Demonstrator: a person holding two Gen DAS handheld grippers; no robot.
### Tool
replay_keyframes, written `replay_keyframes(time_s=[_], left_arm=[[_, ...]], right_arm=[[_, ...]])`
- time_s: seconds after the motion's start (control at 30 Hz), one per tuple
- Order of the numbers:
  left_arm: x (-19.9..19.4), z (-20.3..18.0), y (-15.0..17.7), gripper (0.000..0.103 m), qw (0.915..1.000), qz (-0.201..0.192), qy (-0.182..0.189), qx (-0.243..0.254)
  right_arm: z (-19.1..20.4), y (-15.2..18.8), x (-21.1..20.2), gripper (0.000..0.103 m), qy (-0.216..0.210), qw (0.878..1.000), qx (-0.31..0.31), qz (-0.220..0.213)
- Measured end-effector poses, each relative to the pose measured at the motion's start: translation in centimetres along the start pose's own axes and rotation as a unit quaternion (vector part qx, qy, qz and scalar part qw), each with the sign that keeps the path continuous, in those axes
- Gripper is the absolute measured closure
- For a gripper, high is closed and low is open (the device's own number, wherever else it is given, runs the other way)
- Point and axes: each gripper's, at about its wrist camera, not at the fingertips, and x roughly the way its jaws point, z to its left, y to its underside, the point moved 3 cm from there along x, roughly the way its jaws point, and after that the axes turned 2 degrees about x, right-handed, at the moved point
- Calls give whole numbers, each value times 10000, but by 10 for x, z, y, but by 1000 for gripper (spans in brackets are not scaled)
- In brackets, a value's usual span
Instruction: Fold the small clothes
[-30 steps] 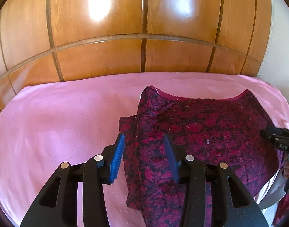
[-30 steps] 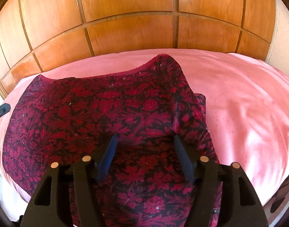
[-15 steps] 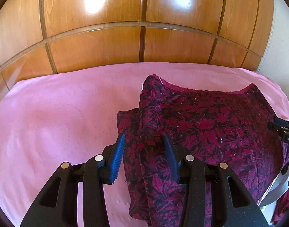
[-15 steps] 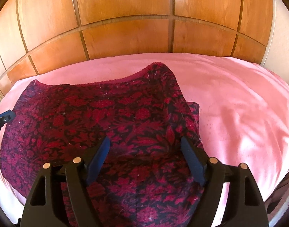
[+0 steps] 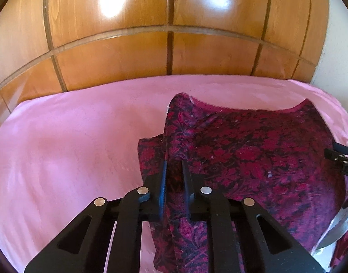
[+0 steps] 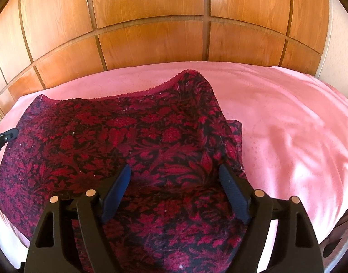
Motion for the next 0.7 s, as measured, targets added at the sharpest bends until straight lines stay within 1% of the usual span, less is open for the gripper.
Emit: replay_keyframes(time_s=[0.07, 0.1, 0.17, 0.27, 0.3, 0.4, 0.5, 0.6, 0.67, 0.7], left_arm=[[18, 2, 7, 91, 9997, 203, -59, -150], [25, 2, 11, 91, 9994, 218, -104, -238], [22, -1, 10, 91, 9994, 123, -222, -232], [9, -2, 5, 91, 9990, 26, -261, -358], [3, -3, 4, 89, 9990, -38, -273, -361], [-18, -6, 2, 89, 9985, -225, -382, -321], [-37, -10, 3, 89, 9984, -364, -288, -335], [-48, -15, 5, 89, 9984, -415, -209, -309], [-52, -20, 8, 88, 9985, -413, -157, -312], [-53, -23, 9, 79, 9987, -393, -110, -315]], right_arm=[[-3, 3, 6, 23, -87, 9999, 74, 23], [-6, 5, 8, 22, -148, 9998, 119, 19], [-9, 5, 9, 22, -233, 9996, 181, 12], [-9, 2, 2, 22, -278, 9995, 174, 43], [-11, 0, -3, 22, -331, 9993, 196, 34], [-19, -5, -20, 20, -484, 9981, 350, -152], [-36, -3, -32, 16, -495, 9964, 632, -263], [-56, 5, -30, 16, -490, 9944, 932, -121], [-70, 14, -24, 16, -650, 9907, 1192, 63], [-76, 18, -21, 15, -728, 9888, 1296, 150]])
